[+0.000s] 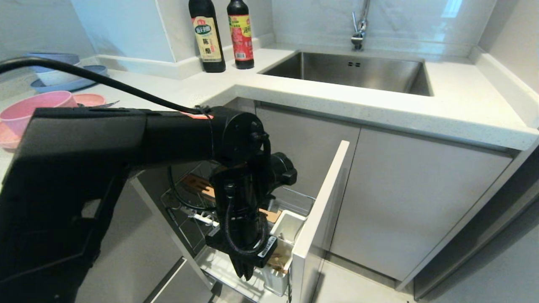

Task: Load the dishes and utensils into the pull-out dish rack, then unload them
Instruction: Take the chopsticks out of the cupboard

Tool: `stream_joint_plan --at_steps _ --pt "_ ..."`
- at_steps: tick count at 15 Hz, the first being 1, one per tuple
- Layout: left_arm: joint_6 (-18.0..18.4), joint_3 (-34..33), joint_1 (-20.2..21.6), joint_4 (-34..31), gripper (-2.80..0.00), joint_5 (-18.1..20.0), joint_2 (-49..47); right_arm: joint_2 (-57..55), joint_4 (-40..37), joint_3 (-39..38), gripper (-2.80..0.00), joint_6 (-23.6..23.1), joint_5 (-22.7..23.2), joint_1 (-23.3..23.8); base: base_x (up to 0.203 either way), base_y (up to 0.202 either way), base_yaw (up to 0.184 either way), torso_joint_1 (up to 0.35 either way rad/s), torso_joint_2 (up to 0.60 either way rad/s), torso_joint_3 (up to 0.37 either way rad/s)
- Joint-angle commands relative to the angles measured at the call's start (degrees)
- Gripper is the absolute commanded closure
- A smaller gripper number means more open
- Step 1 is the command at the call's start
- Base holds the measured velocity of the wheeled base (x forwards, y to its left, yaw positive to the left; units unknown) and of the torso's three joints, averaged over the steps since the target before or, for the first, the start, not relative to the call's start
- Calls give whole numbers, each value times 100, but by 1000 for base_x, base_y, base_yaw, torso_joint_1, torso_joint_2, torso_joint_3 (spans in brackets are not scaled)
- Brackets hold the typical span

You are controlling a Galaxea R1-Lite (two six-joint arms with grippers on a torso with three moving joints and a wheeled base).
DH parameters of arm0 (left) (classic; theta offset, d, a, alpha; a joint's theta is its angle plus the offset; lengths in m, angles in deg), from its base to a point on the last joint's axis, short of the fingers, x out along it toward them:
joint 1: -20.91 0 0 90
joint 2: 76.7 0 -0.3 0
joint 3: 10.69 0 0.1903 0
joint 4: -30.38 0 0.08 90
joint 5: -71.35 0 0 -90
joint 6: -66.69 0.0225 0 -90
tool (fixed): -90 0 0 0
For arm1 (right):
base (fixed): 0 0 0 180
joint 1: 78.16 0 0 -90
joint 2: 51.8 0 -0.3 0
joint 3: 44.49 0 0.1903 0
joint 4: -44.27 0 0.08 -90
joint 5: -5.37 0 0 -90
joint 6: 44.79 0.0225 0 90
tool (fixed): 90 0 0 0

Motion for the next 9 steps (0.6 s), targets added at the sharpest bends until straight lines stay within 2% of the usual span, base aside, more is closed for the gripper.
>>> stream_joint_plan --at_steps 1,9 --pt "-20 -3 -6 -38 0 -8 159 0 1 -9 0 2 1 -2 0 0 0 0 0 0" --pt "-30 -3 -40 -222 0 -17 608 0 1 -9 0 2 1 -2 0 0 0 0 0 0"
